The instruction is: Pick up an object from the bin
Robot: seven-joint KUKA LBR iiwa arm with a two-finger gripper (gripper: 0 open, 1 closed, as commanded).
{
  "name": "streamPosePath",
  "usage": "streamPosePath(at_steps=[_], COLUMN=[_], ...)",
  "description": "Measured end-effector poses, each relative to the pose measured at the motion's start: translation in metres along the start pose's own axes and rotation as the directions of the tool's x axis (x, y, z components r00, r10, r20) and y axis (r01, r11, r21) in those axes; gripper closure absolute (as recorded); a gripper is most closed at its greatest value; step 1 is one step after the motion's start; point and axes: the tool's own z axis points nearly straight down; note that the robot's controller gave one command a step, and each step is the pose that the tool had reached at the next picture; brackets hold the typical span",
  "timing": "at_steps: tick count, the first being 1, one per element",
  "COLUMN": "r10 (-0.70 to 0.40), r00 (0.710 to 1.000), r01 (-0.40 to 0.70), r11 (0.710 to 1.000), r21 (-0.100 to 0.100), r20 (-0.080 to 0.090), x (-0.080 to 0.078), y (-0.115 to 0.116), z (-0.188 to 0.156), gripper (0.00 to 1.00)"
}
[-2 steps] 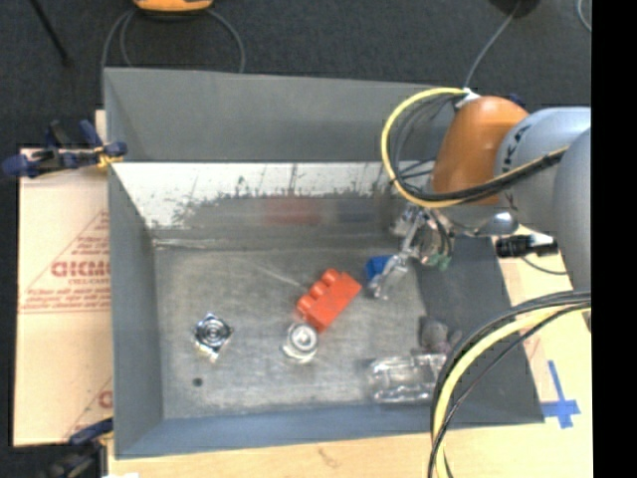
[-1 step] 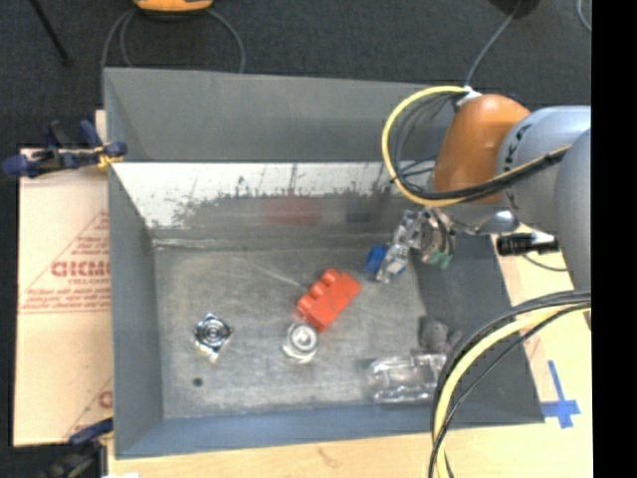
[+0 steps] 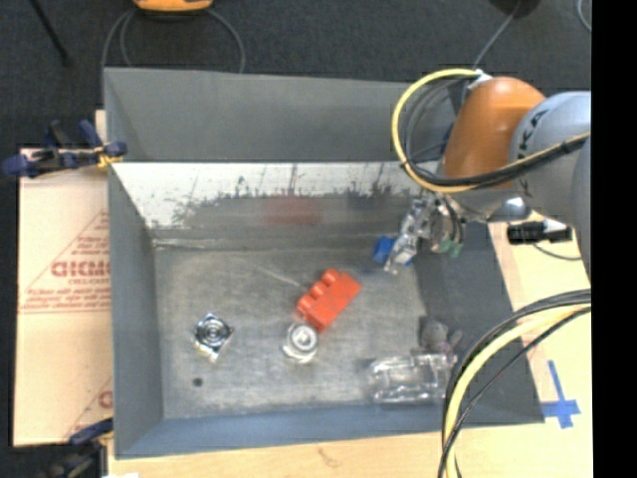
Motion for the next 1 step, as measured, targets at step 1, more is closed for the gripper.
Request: streamPosePath(at_steps=[1], r10=[0.0], r00=[1.0], r01=[0.0], r11=[1.0], r21=[0.001], r20=[0.0], x=[-0.0026], y=[-0.0015], z=[-0.0104], gripper=[1.0])
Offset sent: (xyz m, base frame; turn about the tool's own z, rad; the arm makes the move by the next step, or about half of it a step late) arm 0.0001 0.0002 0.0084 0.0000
